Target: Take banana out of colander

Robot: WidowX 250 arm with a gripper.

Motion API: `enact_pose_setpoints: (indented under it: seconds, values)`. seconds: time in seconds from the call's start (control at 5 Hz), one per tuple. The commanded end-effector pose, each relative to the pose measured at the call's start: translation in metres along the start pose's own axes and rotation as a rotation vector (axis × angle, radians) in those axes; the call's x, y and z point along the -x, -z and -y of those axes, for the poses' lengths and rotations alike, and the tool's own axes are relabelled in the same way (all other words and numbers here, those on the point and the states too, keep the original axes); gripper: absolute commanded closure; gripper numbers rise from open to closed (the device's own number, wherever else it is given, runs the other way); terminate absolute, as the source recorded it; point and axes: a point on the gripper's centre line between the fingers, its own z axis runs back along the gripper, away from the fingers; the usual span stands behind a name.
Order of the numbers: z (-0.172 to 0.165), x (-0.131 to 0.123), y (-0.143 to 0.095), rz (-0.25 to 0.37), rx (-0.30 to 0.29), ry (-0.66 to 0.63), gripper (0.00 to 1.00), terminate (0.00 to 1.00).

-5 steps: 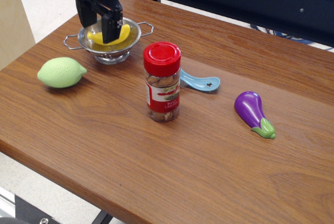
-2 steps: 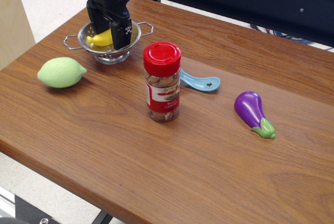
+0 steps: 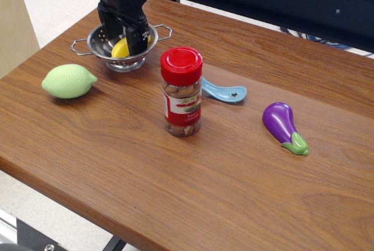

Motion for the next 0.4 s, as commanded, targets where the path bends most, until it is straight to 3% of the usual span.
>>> enact_pose_setpoints:
  seconds: [0.0, 0.2]
  values:
    - [-0.0099, -0.0091, -0.0102, 0.013, -0.047, -0.042, 1.0, 0.0]
    - [-0.0074, -0.0061, -0.0098, 0.028, -0.072, -0.041, 1.0, 0.0]
